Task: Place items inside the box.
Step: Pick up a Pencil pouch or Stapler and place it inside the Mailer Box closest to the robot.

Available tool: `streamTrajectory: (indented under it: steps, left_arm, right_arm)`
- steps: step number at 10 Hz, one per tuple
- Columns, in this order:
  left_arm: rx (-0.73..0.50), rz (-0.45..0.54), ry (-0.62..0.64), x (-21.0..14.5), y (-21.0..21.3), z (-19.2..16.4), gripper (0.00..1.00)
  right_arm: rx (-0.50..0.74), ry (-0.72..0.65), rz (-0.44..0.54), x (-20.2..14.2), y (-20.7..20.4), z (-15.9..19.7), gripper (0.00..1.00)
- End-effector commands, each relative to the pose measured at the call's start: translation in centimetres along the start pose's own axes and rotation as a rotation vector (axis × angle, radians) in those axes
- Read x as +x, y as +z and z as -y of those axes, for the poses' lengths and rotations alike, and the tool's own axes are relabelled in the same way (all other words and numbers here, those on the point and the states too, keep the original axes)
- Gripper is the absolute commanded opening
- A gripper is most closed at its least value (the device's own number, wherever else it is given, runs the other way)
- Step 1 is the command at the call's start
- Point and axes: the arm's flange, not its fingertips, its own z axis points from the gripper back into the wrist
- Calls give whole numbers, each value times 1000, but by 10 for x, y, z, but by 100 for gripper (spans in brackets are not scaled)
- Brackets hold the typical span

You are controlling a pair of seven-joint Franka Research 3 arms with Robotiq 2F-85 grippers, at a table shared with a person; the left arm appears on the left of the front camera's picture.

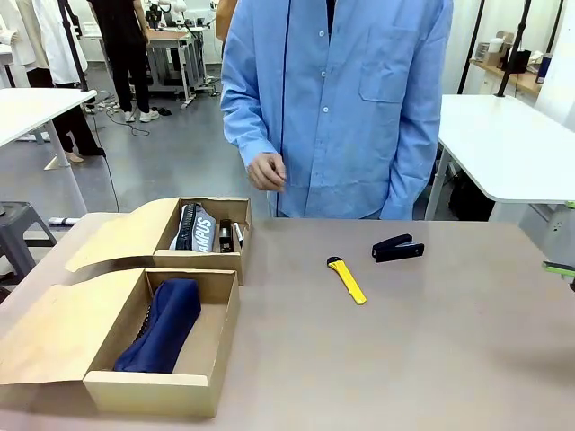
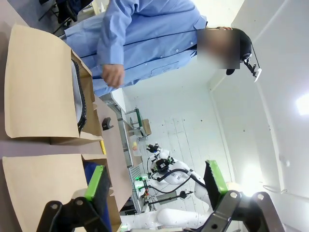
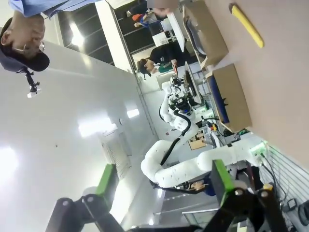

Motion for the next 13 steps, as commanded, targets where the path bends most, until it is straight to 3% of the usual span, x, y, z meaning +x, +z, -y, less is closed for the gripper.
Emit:
streamTrajectory:
  steps: [1, 10, 11, 13]
  left_arm:
    - [-14, -4, -11, -1, -1, 2, 100]
    - [-14, -4, -11, -1, -1, 2, 100]
    - [-14, -4, -11, -1, -1, 2, 100]
    - [-14, -4, -11, -1, -1, 2, 100]
  right_arm:
    - [2, -16, -5, -4, 1, -5, 100]
    - [-1, -6, -1, -1, 0, -1, 100]
    - [-190, 20, 4, -2, -22, 2, 100]
    - [-709, 145, 193, 2, -81, -23, 100]
